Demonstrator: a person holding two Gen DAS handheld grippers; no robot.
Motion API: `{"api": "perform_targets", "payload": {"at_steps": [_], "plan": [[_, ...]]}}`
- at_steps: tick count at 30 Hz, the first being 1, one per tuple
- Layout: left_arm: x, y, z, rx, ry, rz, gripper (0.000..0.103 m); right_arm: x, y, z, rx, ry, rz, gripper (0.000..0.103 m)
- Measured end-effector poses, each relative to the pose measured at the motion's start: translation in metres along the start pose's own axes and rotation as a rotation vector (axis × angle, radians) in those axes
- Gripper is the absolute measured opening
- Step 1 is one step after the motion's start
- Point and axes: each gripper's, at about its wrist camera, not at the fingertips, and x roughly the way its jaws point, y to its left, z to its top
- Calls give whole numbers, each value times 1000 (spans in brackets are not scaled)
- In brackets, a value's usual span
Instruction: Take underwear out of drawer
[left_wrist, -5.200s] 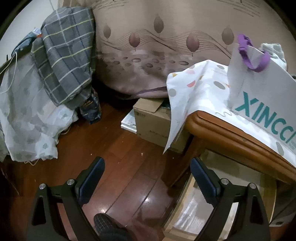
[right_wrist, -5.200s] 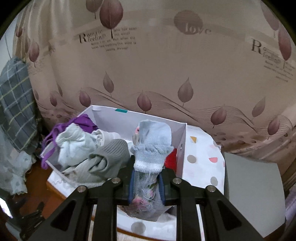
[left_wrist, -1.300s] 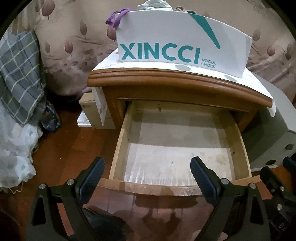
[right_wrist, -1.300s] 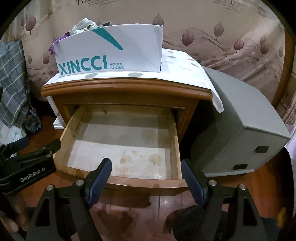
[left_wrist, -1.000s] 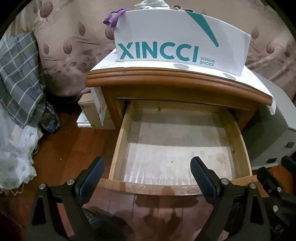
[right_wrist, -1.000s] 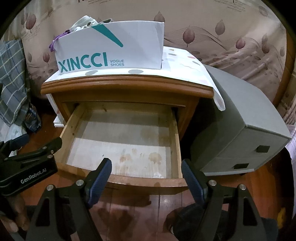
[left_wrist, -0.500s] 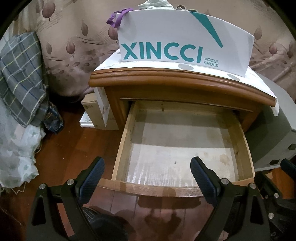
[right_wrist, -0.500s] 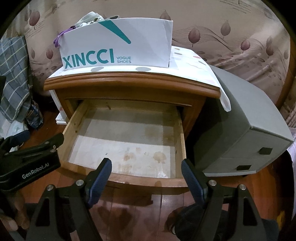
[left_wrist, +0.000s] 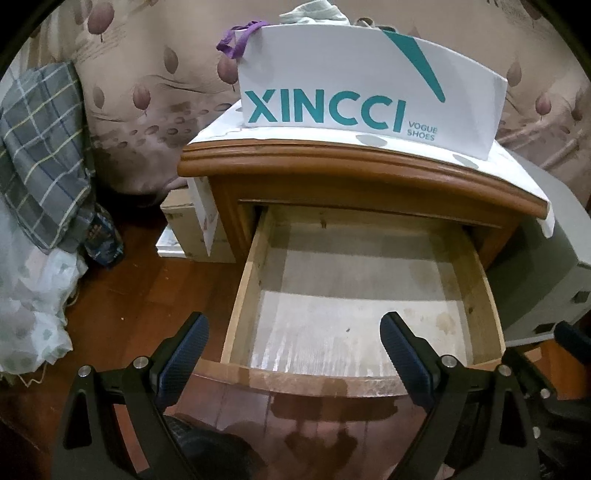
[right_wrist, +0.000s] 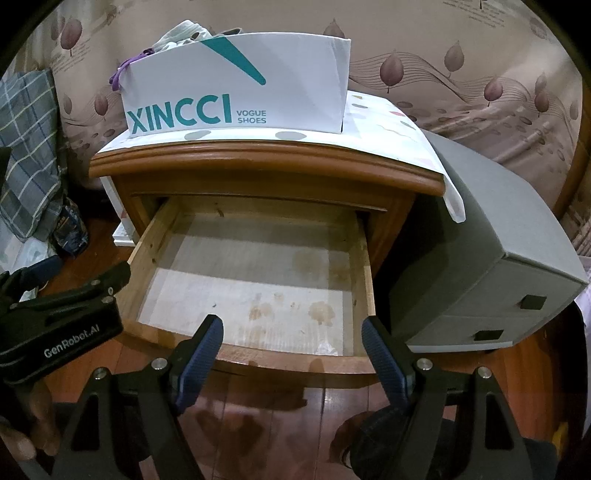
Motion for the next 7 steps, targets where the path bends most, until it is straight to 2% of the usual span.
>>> {"api": "perform_targets", "payload": {"at_steps": [7], "plan": [[-1,-7,1,29,-5,18,92,2,1,-1,1,4,-1,79]]}}
